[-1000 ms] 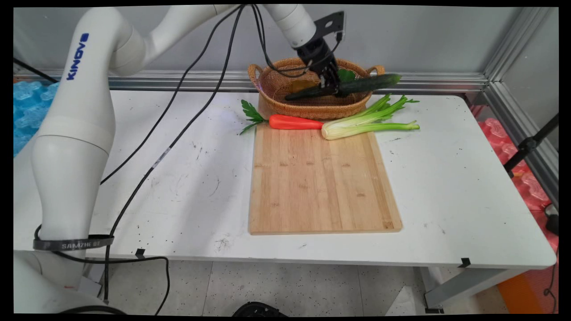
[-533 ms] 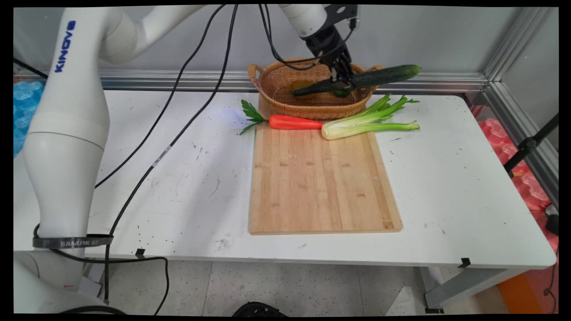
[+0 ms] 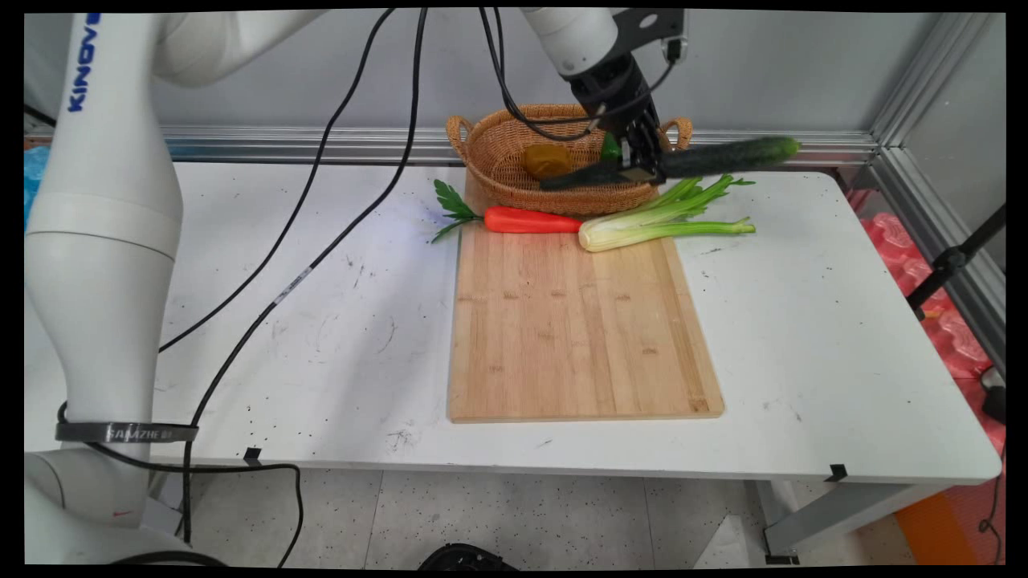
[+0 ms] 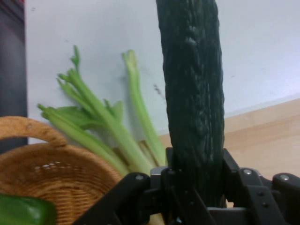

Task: Place the picked object on the cutting board

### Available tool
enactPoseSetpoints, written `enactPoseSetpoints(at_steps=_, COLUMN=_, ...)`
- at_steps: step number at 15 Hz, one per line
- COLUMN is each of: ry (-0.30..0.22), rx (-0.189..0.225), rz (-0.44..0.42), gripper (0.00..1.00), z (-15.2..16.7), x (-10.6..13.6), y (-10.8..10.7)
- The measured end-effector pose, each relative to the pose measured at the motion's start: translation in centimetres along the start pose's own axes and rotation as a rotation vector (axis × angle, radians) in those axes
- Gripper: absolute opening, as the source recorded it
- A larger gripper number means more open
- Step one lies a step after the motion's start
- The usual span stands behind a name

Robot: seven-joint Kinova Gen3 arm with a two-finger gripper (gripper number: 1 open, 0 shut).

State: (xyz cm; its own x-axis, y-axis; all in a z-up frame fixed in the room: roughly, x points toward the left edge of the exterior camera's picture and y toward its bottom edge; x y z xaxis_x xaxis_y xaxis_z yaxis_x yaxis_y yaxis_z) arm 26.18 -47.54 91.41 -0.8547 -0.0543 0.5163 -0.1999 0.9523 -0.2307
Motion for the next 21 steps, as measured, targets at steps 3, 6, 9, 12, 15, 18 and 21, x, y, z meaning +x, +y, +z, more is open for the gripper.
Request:
enactPoseSetpoints(at_steps=3, ry=-0.016, rx=-0.009, rz=-0.026, gripper=0.0, z=-0.1, x=0.4, y=1.9)
enactPoseSetpoints(at_steps=6, ry=-0.041, rx=-0.012, rz=-0.09, gripper=0.0, z=0.0, x=0.4, y=4.5)
enactPoseSetpoints(at_steps=9, ry=-0.069, rx=-0.01, rz=-0.152, gripper=0.0, z=0.4, x=-0.2, y=6.5)
enactPoseSetpoints(at_steps=12, ry=-0.097, rx=-0.007, rz=-0.198, gripper=0.0, z=1.1, x=-1.3, y=8.2)
enactPoseSetpoints(at_steps=15, ry=-0.125, rx=-0.006, rz=-0.221, gripper=0.0, z=2.0, x=-2.7, y=9.6)
enactPoseSetpoints(at_steps=18, ry=-0.148, rx=-0.005, rz=-0.226, gripper=0.0, z=3.0, x=-4.0, y=10.6)
enactPoseSetpoints(at_steps=21, ry=-0.166, rx=-0.002, rz=-0.221, gripper=0.0, z=3.9, x=-5.1, y=11.1)
